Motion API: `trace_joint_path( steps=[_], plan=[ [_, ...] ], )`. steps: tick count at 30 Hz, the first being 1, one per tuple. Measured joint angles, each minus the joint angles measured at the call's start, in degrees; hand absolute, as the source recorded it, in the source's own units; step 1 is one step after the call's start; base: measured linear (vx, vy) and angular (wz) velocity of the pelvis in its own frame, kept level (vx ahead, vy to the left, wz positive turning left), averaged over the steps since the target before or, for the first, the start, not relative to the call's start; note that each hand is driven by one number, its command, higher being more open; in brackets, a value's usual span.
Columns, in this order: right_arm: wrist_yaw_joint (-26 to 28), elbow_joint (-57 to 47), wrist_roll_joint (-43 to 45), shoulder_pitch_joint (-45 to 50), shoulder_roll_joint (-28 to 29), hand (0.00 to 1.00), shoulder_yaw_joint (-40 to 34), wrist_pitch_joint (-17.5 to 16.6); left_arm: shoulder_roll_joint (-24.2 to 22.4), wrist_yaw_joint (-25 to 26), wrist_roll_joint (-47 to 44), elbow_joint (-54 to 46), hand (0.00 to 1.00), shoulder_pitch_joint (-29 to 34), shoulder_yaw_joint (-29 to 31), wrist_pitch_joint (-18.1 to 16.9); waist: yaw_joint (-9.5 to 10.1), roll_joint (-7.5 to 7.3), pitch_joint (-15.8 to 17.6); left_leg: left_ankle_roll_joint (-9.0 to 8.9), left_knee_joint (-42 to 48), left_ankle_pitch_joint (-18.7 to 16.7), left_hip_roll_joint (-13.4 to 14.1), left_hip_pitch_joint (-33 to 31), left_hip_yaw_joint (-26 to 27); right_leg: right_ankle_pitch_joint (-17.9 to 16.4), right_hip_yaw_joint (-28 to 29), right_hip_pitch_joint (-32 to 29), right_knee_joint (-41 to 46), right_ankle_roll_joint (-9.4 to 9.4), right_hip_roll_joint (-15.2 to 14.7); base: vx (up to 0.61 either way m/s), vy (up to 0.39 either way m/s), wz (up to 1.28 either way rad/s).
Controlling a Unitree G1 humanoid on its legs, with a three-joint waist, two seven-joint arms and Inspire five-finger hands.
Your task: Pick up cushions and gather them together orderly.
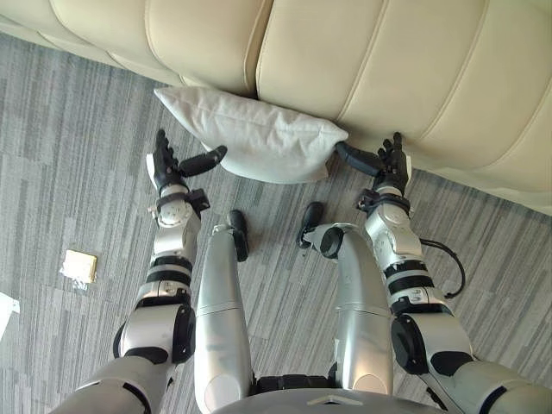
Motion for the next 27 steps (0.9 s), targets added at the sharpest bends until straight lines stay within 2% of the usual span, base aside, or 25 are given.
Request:
trace_joint_path(
  steps=[1,2,6,13,19,22,27],
  plan=[
    [-0.3,-0.2,0.0,-0.1,0.0,1.00,0.2,0.0,0.0,0.1,0.0,0.0,1.00,-0.5,-0.5,0.0,-0.13,0.01,0.0,0.02,0.1,0.0,-0.1,-0.3,-0.1,0.0,0.0,-0.2,0.1,-0.01,-0.1,-0.02,0.054,0.08],
    [-1.3,-0.5,0.0,-0.7,0.1,0.00,0.8,-0.3,0.0,0.4,0.8,0.0,0.00,-2.7,-2.6,0.0,-0.43,0.02,0.0,0.06,0.7,0.1,-0.3,-1.6,-0.3,0.0,-0.1,-1.4,0.7,-0.02,-0.4,-0.04,0.065,0.09],
    [-3.8,-0.5,0.0,-2.6,0.9,0.00,1.0,-1.1,-0.3,2.1,1.4,0.1,0.00,-6.4,-6.0,0.0,-0.74,0.04,0.0,0.39,0.5,1.2,-1.0,-3.6,-0.4,0.5,-0.2,-3.4,0.9,0.31,-1.1,-0.04,0.052,0.08],
    [-5.0,-0.5,0.3,-4.4,0.8,0.00,1.4,-0.8,-0.4,5.1,-0.9,0.1,0.00,-8.0,-6.4,0.0,-0.67,0.10,0.0,-0.25,-1.7,4.2,-1.4,-4.8,-1.2,2.1,-1.5,-4.2,-0.7,-0.27,-1.4,-0.06,0.012,0.06],
    [-5.0,-1.4,3.8,-4.4,0.8,0.00,1.6,-0.8,-1.2,5.7,-2.8,-0.3,0.00,-7.9,-6.7,0.0,-0.51,0.60,0.0,-0.79,-1.8,5.1,-1.4,-4.7,-2.3,2.5,-2.5,-3.5,-0.9,-1.00,-1.3,-0.03,-0.007,0.03],
    [-5.0,-2.5,5.2,-3.5,1.1,0.00,2.3,-0.8,-2.6,5.8,-3.2,-1.0,0.00,-6.7,-8.2,0.0,-0.51,1.46,0.0,-0.82,-2.2,5.2,-1.4,-3.5,-2.4,2.9,-2.8,-2.0,-1.6,-1.52,-1.1,0.00,0.000,0.00],
    [-2.9,-7.1,5.6,0.9,3.9,0.00,6.1,-1.0,-8.9,5.8,-5.3,-7.0,0.00,0.3,-8.5,0.0,0.10,2.06,-0.2,-1.26,-7.7,6.6,-1.5,4.3,-2.3,3.6,-3.4,5.4,-6.3,-1.39,-0.3,0.01,-0.005,0.04]
  ],
)
